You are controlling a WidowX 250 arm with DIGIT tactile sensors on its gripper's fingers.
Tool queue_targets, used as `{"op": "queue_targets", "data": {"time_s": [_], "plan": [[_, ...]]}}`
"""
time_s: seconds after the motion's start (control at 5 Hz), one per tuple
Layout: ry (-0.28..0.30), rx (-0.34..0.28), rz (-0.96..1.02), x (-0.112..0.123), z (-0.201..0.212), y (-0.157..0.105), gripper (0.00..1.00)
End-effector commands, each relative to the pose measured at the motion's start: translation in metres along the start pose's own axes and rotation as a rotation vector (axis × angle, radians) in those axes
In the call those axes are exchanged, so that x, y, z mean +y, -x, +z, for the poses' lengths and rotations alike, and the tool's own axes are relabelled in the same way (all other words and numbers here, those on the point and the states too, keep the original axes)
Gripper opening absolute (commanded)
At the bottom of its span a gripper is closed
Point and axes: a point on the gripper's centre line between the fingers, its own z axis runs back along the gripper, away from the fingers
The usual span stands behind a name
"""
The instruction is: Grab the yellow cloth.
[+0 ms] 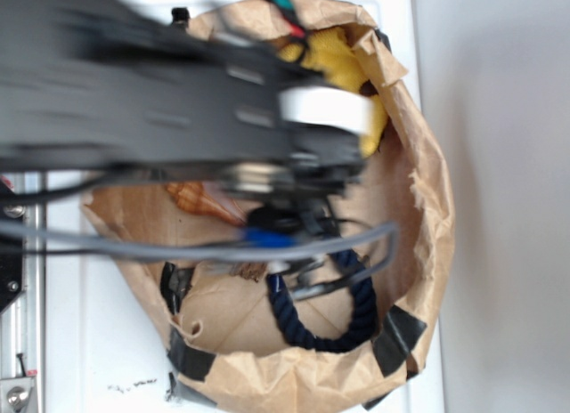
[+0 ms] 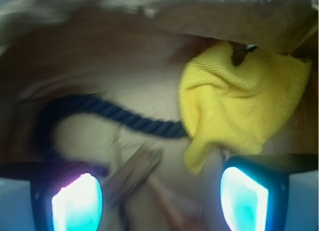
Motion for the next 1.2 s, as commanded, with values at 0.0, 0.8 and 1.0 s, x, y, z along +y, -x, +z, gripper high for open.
{"op": "queue_targets", "data": {"time_s": [0.0, 0.8, 1.0], "plan": [[-0.107, -0.042, 0.044, 0.001, -0.027, -0.034, 1.0], [-0.142, -0.092, 0.158, 0.059, -0.017, -0.041, 1.0], [-0.183, -0.095, 0.183, 0.064, -0.032, -0.048, 1.0]]}}
